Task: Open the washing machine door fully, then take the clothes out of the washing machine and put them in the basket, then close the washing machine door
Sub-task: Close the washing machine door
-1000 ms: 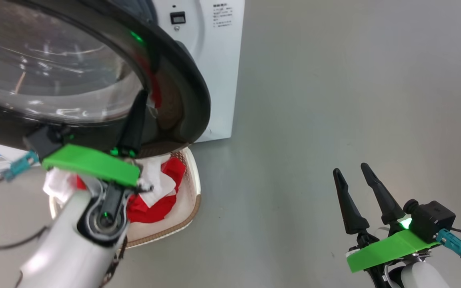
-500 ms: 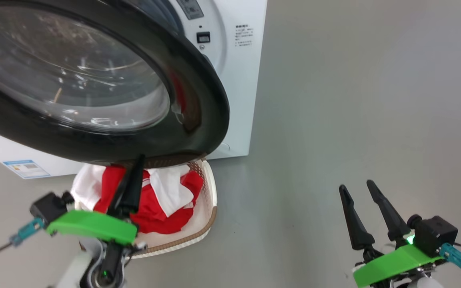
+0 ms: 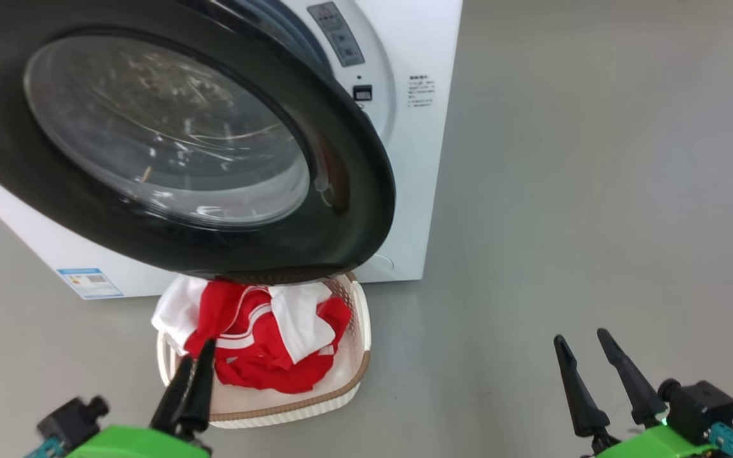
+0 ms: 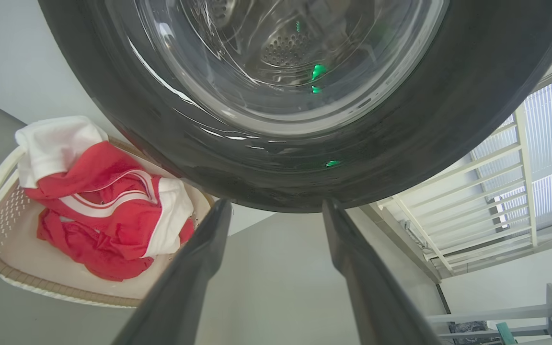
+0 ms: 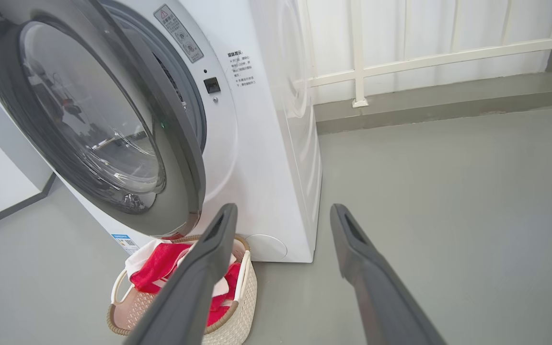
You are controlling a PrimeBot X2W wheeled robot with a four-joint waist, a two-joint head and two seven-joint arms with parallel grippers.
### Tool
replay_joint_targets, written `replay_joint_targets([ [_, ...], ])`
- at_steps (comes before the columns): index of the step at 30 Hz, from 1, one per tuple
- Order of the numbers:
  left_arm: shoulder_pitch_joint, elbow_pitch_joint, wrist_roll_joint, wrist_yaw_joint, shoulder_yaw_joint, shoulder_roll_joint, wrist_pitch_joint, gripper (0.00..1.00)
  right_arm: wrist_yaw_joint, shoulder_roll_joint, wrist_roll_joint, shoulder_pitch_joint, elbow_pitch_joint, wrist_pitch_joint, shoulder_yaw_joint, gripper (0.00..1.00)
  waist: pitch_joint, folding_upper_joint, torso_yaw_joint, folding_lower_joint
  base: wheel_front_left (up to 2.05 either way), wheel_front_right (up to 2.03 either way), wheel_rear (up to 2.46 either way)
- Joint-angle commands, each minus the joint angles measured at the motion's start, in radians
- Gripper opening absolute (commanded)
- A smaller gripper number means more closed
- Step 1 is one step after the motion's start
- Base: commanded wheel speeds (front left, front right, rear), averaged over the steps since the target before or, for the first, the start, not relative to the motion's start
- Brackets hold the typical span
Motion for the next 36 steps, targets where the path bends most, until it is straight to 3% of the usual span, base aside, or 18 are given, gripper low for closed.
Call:
replay_joint_targets([
  [1, 0.007, -0.031, 0.015, -0.006, 0.060, 0.015, -0.009, 1.00, 0.000, -0.018, -0.016, 0.003, -0.021, -0.006, 0.015, 1.00, -0.015, -0.0001, 0.014, 0.0000, 0.00, 0.00, 0.00],
  [14, 0.139, -0.073, 0.211, -0.006, 0.163, 0.013, -0.009, 1.00, 0.000, -0.031, -0.015, 0.072, -0.026, -0.006, -0.010, 1.00, -0.040, -0.0001, 0.031, 0.0000, 0.00, 0.00, 0.00],
  [19, 0.186, -0.096, 0.401, -0.006, 0.222, 0.000, -0.009, 1.00, 0.000, -0.032, -0.012, 0.085, -0.025, -0.006, -0.018, 1.00, -0.047, -0.0001, 0.025, 0.0000, 0.00, 0.00, 0.00],
  [22, 0.213, -0.116, 0.585, -0.006, 0.289, -0.019, -0.009, 1.00, 0.000, -0.030, -0.010, 0.090, -0.027, -0.006, -0.024, 1.00, -0.049, -0.0001, 0.022, 0.0000, 0.00, 0.00, 0.00],
  [26, 0.238, -0.166, 0.750, -0.006, 0.370, -0.088, -0.009, 1.00, 0.000, -0.029, -0.008, 0.091, -0.031, -0.006, -0.029, 1.00, -0.049, -0.0001, 0.020, 0.0000, 0.00, 0.00, 0.00],
  [36, 0.281, -0.258, 0.969, -0.006, 0.445, -0.155, -0.009, 1.00, 0.000, -0.027, -0.006, 0.087, -0.045, -0.006, -0.035, 1.00, -0.047, -0.0001, 0.019, 0.0000, 0.00, 0.00, 0.00],
])
